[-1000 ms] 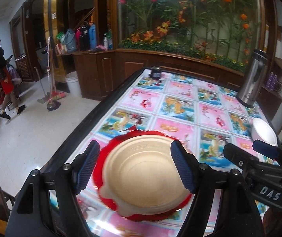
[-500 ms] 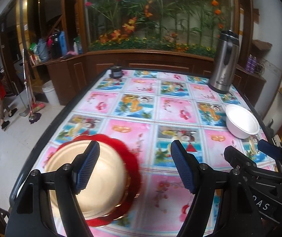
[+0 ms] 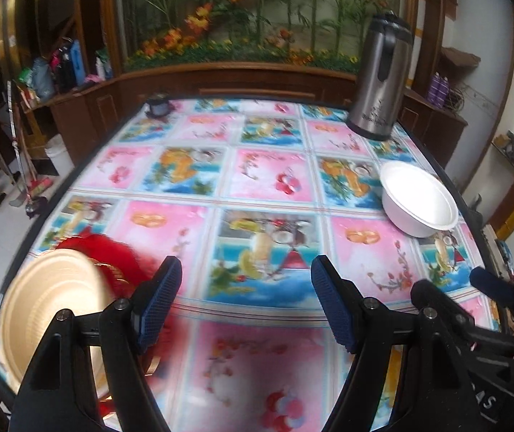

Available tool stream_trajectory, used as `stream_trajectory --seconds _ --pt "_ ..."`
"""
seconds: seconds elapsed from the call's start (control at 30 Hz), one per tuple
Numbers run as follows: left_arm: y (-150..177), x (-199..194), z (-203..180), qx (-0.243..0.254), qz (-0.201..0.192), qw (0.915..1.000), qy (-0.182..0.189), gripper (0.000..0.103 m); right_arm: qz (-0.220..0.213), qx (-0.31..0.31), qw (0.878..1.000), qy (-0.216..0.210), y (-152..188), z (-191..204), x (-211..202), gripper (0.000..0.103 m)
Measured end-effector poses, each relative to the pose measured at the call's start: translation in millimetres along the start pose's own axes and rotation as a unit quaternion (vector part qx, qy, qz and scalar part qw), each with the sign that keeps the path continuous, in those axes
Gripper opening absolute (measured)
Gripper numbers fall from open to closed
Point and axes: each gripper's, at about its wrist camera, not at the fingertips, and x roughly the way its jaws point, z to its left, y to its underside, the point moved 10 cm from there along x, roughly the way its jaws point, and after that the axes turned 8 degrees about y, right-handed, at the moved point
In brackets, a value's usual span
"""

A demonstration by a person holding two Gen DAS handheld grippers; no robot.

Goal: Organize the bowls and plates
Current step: 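Withdraw both grippers from the stack toward the white foam bowl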

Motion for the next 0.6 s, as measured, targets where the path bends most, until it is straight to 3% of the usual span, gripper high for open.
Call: stream_trajectory --seconds 0.3,0.6 --pt "-14 48 -52 -0.011 0.042 0.9980 0.046 0.074 0.061 0.079 0.995 -0.028 10 -68 28 0.087" --pt "-39 99 -107 -0.010 0.070 0.9947 0.075 0.074 0.075 0.202 0.975 -0.047 -18 -151 55 0.087"
